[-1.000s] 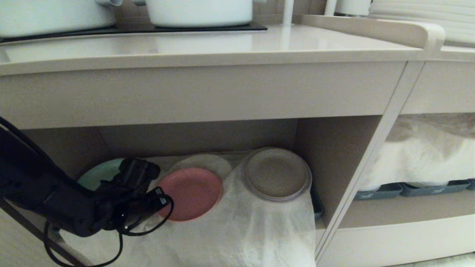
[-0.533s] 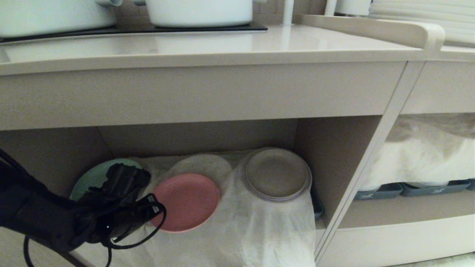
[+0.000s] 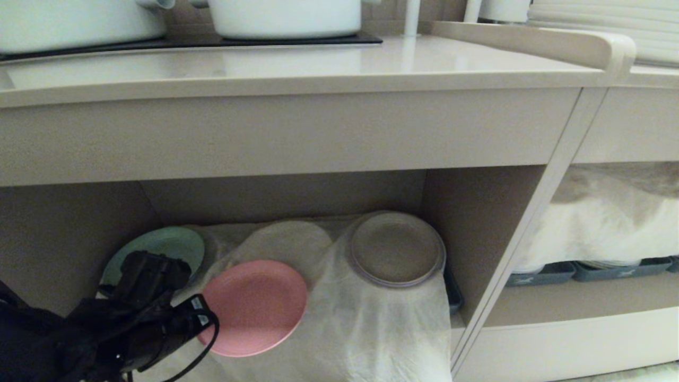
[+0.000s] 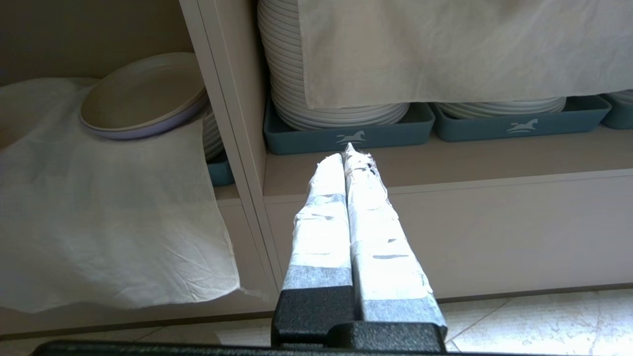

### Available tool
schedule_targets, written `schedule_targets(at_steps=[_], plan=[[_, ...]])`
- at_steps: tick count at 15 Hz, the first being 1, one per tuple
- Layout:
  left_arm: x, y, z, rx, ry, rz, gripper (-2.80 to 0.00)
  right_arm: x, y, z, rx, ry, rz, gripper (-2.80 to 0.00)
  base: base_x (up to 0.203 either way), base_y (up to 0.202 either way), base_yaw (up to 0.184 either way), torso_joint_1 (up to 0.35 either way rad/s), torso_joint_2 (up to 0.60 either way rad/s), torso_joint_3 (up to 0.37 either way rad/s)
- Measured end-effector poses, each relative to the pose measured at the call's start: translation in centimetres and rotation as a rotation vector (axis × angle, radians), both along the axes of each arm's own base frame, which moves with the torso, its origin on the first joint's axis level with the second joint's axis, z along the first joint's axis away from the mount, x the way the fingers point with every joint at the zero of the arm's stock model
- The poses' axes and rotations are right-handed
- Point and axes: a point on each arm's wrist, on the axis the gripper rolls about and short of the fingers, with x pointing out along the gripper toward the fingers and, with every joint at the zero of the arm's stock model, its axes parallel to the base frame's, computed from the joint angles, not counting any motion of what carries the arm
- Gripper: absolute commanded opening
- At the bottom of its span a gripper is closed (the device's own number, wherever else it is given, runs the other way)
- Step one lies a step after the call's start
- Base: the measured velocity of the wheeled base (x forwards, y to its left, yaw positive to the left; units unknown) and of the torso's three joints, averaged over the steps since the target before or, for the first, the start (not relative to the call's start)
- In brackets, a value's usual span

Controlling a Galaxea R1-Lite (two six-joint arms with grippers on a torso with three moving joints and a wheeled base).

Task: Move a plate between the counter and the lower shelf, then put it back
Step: Pick up the plate in the cupboard, then put the plate

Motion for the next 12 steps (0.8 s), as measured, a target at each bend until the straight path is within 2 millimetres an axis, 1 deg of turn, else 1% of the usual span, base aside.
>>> schedule_targets(at_steps=[4, 9, 12], plan=[[-1.9, 0.5, 0.6, -0.018, -0.015, -0.01, -2.8, 0.0, 0.0, 0.0, 0.0, 0.0, 0.0, -2.8, 0.0, 0.0, 0.0, 0.0, 0.0, 0.0], [-5.3, 1.5, 0.8, -0.028, -0.028, -0.02, -2.8, 0.0, 0.0, 0.0, 0.0, 0.0, 0.0, -2.8, 0.0, 0.0, 0.0, 0.0, 0.0, 0.0], [-7.3, 2.1, 0.7, -0.029, -0.004, -0.031, -2.8, 0.0, 0.0, 0.0, 0.0, 0.0, -0.001, -2.8, 0.0, 0.0, 0.0, 0.0, 0.0, 0.0]])
